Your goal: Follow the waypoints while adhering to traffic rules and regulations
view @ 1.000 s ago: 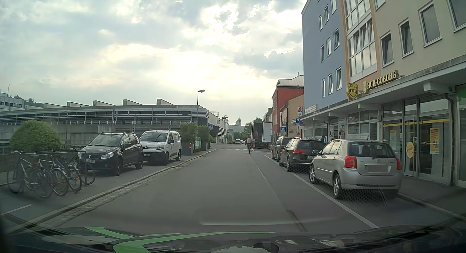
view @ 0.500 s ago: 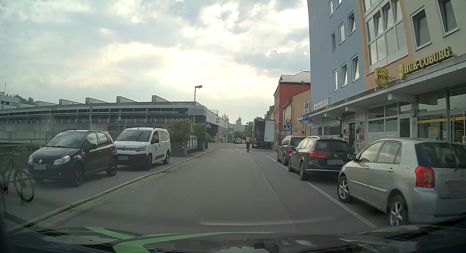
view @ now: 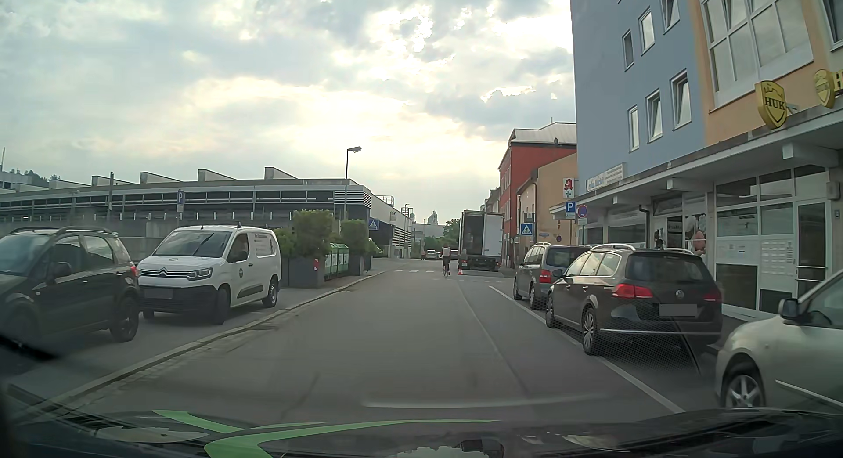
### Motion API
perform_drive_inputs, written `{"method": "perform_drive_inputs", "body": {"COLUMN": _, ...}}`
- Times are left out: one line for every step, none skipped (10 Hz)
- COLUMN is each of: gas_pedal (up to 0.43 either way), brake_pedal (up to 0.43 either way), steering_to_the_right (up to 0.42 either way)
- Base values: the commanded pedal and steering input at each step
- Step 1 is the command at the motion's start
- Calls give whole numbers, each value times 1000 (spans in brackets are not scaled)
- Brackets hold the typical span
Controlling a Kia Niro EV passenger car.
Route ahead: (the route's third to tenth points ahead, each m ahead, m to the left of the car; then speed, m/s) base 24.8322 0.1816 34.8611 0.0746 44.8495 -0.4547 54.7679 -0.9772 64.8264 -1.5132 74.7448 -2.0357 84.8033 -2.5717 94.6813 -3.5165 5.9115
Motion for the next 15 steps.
{"method": "perform_drive_inputs", "body": {"gas_pedal": 0, "brake_pedal": 0, "steering_to_the_right": 0}}
{"method": "perform_drive_inputs", "body": {"gas_pedal": 0, "brake_pedal": 0, "steering_to_the_right": 0}}
{"method": "perform_drive_inputs", "body": {"gas_pedal": 0, "brake_pedal": 0, "steering_to_the_right": 0}}
{"method": "perform_drive_inputs", "body": {"gas_pedal": 0, "brake_pedal": 0, "steering_to_the_right": 0}}
{"method": "perform_drive_inputs", "body": {"gas_pedal": 0, "brake_pedal": 0, "steering_to_the_right": 0}}
{"method": "perform_drive_inputs", "body": {"gas_pedal": 0, "brake_pedal": 0, "steering_to_the_right": 0}}
{"method": "perform_drive_inputs", "body": {"gas_pedal": 0, "brake_pedal": 0, "steering_to_the_right": 0}}
{"method": "perform_drive_inputs", "body": {"gas_pedal": 0, "brake_pedal": 0, "steering_to_the_right": 2}}
{"method": "perform_drive_inputs", "body": {"gas_pedal": 0, "brake_pedal": 0, "steering_to_the_right": 2}}
{"method": "perform_drive_inputs", "body": {"gas_pedal": 0, "brake_pedal": 0, "steering_to_the_right": 2}}
{"method": "perform_drive_inputs", "body": {"gas_pedal": 0, "brake_pedal": 0, "steering_to_the_right": 5}}
{"method": "perform_drive_inputs", "body": {"gas_pedal": 0, "brake_pedal": 0, "steering_to_the_right": 6}}
{"method": "perform_drive_inputs", "body": {"gas_pedal": 0, "brake_pedal": 0, "steering_to_the_right": 8}}
{"method": "perform_drive_inputs", "body": {"gas_pedal": 0, "brake_pedal": 0, "steering_to_the_right": 8}}
{"method": "perform_drive_inputs", "body": {"gas_pedal": 0, "brake_pedal": 0, "steering_to_the_right": 8}}
